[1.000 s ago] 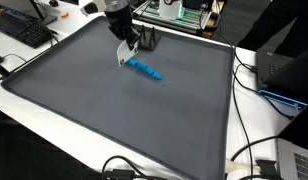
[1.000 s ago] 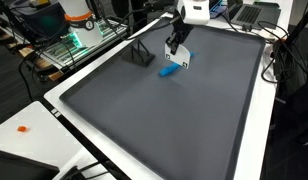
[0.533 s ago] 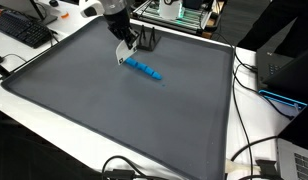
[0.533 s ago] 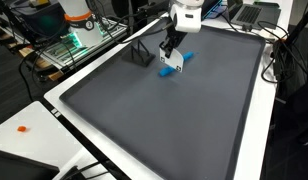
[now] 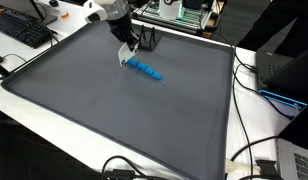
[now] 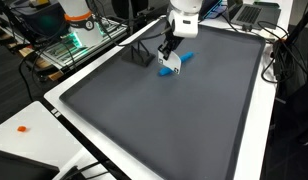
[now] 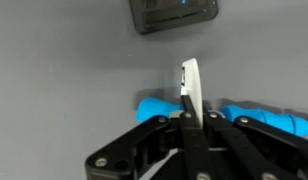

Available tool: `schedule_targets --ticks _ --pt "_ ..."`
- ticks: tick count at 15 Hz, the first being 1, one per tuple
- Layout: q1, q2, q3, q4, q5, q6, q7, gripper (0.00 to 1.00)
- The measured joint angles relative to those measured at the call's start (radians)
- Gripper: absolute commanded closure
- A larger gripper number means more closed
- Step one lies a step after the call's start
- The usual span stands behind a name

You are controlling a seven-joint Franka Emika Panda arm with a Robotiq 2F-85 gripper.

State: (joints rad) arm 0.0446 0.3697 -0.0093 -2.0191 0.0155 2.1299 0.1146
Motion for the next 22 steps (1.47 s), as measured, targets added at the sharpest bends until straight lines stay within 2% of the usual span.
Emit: schedule_targets --ticks 22 --pt "-0.005 0.029 0.011 0.001 0.038 0.022 -0.022 0.99"
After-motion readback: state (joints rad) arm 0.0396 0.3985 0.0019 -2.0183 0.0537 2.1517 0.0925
